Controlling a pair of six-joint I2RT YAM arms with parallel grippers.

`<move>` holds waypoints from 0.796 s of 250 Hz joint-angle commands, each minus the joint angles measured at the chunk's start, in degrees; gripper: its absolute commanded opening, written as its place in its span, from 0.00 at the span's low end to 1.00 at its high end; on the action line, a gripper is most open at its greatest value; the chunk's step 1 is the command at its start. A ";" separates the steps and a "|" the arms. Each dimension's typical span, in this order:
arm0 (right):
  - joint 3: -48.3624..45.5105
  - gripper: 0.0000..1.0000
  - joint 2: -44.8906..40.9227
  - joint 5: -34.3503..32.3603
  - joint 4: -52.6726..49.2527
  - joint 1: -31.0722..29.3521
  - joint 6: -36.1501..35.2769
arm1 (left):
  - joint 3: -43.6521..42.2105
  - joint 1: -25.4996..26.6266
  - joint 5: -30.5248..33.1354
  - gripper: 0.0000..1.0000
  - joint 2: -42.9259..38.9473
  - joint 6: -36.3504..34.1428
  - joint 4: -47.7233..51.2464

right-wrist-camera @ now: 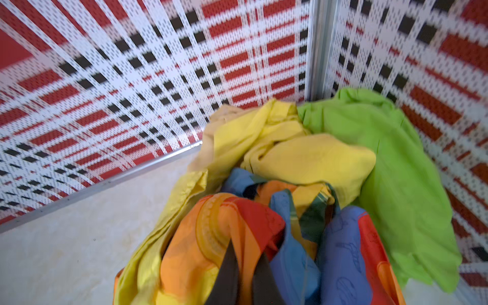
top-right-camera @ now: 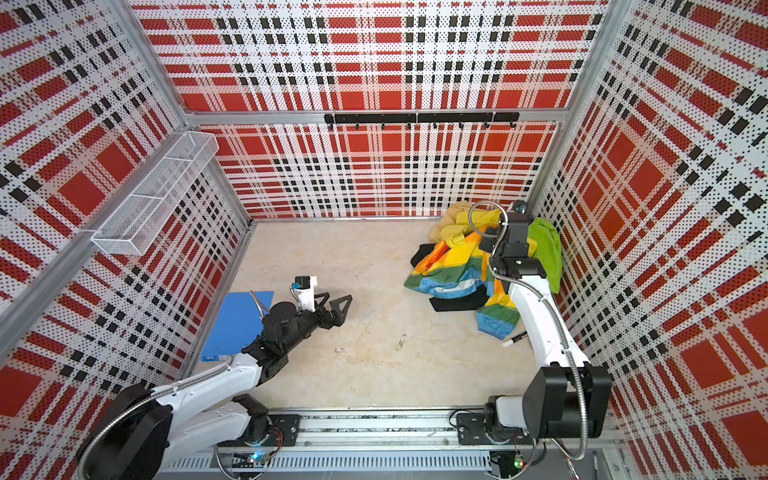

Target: Pick out a specific cloth from the pile

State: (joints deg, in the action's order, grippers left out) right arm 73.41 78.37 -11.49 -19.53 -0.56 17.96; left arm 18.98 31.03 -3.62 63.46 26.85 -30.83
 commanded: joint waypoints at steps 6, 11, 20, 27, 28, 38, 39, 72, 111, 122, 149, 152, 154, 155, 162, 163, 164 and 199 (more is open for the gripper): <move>6.12 0.00 2.94 -1.98 0.77 0.38 -2.44 | 2.01 1.92 1.26 0.99 1.34 0.62 -3.08; 6.58 0.00 3.52 -1.88 0.65 0.38 -2.49 | 2.09 2.18 1.38 0.99 1.54 0.64 -3.18; 7.11 0.00 4.49 -1.79 0.38 0.36 -2.67 | 2.23 2.54 1.50 0.99 1.87 0.67 -3.42; 7.28 0.00 5.36 -1.85 0.28 0.35 -2.67 | 2.33 2.92 1.57 0.99 2.16 0.66 -3.70; 7.28 0.00 5.51 -1.91 0.28 0.37 -2.67 | 2.31 2.95 1.54 0.99 2.22 0.70 -3.71; 6.91 0.00 6.93 -2.01 0.51 0.32 -2.75 | 2.46 3.29 1.52 0.99 2.61 0.79 -3.94; 6.87 0.00 7.09 -1.98 0.57 0.35 -2.75 | 2.51 3.31 1.56 0.99 2.67 0.81 -3.96; 4.65 0.00 13.14 -5.57 3.15 0.43 -3.60 | 3.33 4.61 1.56 0.99 4.07 0.83 -4.31; 1.80 0.00 18.28 -6.92 5.17 0.65 -1.95 | 3.72 5.58 1.63 0.99 4.71 0.85 -4.49; -0.30 0.00 18.70 -6.55 6.56 0.61 -1.34 | 3.63 5.71 1.82 0.99 4.66 0.92 -4.49; -4.41 0.00 20.07 -8.21 8.31 0.81 0.00 | 3.44 5.72 2.32 0.99 4.38 0.88 -4.50; -4.72 0.00 20.27 -8.52 8.44 0.94 0.16 | 3.45 5.71 2.37 0.99 4.39 0.77 -4.44; -4.91 0.00 20.29 -8.70 8.52 1.09 0.29 | 3.44 5.71 2.36 0.99 4.35 0.80 -4.44; -5.05 0.00 20.31 -8.67 8.57 1.18 0.35 | 3.48 5.71 2.37 0.99 4.32 0.82 -4.43; -5.49 0.00 20.54 -8.78 8.72 1.78 0.71 | 3.51 5.71 2.47 0.99 4.30 0.67 -4.44; -5.57 0.00 20.52 -8.80 8.72 1.87 0.78 | 3.47 5.76 2.52 0.99 4.30 0.66 -4.47; -5.65 0.00 20.47 -8.76 8.72 1.96 0.86 | 3.49 5.73 2.54 0.99 4.30 0.66 -4.44; -8.33 0.03 17.30 -10.18 9.42 5.79 2.35 | 3.40 5.72 2.54 0.99 4.45 0.39 -4.49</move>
State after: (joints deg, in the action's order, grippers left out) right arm 67.18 98.35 -18.41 -13.72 1.87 18.09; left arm 21.10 36.42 -1.87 67.90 27.20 -33.43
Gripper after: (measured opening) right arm 0.075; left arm 0.992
